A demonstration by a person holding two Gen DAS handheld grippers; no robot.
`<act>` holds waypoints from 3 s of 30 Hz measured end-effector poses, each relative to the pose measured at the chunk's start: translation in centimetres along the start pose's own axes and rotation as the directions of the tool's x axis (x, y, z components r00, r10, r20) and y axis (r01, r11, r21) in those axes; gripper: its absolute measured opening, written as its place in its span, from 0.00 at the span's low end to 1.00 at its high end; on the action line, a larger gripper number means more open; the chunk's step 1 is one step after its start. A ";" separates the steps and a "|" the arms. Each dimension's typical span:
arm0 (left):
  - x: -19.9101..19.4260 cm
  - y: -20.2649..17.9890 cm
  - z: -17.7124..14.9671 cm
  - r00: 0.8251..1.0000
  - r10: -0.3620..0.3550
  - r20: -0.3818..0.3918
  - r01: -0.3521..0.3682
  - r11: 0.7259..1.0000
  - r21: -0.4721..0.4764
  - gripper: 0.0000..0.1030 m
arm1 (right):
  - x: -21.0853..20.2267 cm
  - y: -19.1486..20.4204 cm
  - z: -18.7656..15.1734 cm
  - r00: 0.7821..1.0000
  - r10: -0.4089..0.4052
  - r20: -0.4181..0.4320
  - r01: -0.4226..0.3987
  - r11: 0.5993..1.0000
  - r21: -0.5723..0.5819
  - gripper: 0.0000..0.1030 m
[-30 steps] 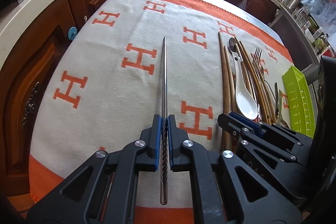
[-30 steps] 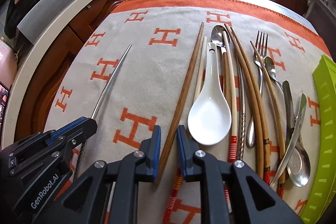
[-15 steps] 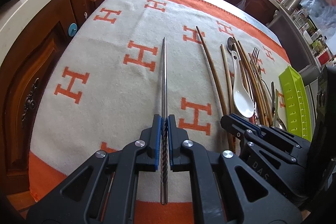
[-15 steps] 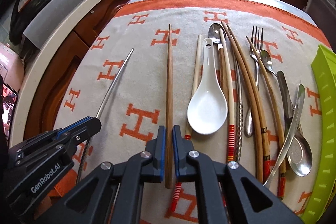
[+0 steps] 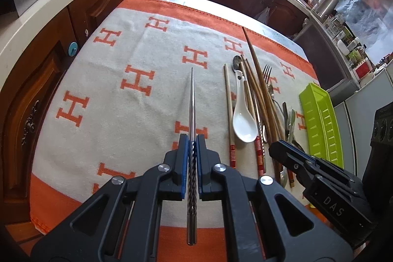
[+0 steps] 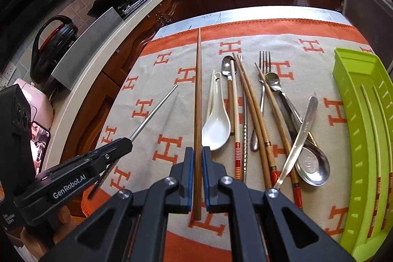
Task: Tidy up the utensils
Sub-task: 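Grasp the dark wooden chopstick with the right tool, then lower both held chopsticks into the green tray and open both tools, then withdraw both tools from the tray back over the utensil pile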
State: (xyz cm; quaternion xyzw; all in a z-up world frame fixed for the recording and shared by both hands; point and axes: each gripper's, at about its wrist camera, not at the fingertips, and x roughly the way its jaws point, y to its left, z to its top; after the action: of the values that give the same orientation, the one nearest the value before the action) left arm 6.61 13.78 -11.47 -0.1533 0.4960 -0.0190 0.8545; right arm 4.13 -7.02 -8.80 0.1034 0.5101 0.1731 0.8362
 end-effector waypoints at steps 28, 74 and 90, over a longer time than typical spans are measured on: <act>-1.9 -27.0 -1.9 0.983 -0.179 0.036 0.147 0.892 0.427 0.04 | -10.1 -17.1 -4.1 0.974 -0.223 0.024 0.213 0.953 0.216 0.06; 2.8 -17.4 -2.9 0.992 -0.028 -0.123 0.054 0.976 0.210 0.23 | -10.6 -22.6 -4.7 0.917 -0.397 0.040 0.347 0.844 0.409 0.22; 3.3 -15.5 -2.8 0.990 -0.020 -0.137 0.043 0.985 0.167 0.23 | -9.1 -20.6 -4.1 0.929 -0.368 0.032 0.333 0.873 0.356 0.18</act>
State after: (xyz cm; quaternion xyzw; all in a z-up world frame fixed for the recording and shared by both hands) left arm 7.78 -2.28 -11.22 -0.0865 0.5467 -0.0849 0.8285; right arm 0.46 -29.58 -10.43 0.1621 0.5007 -0.0787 0.8466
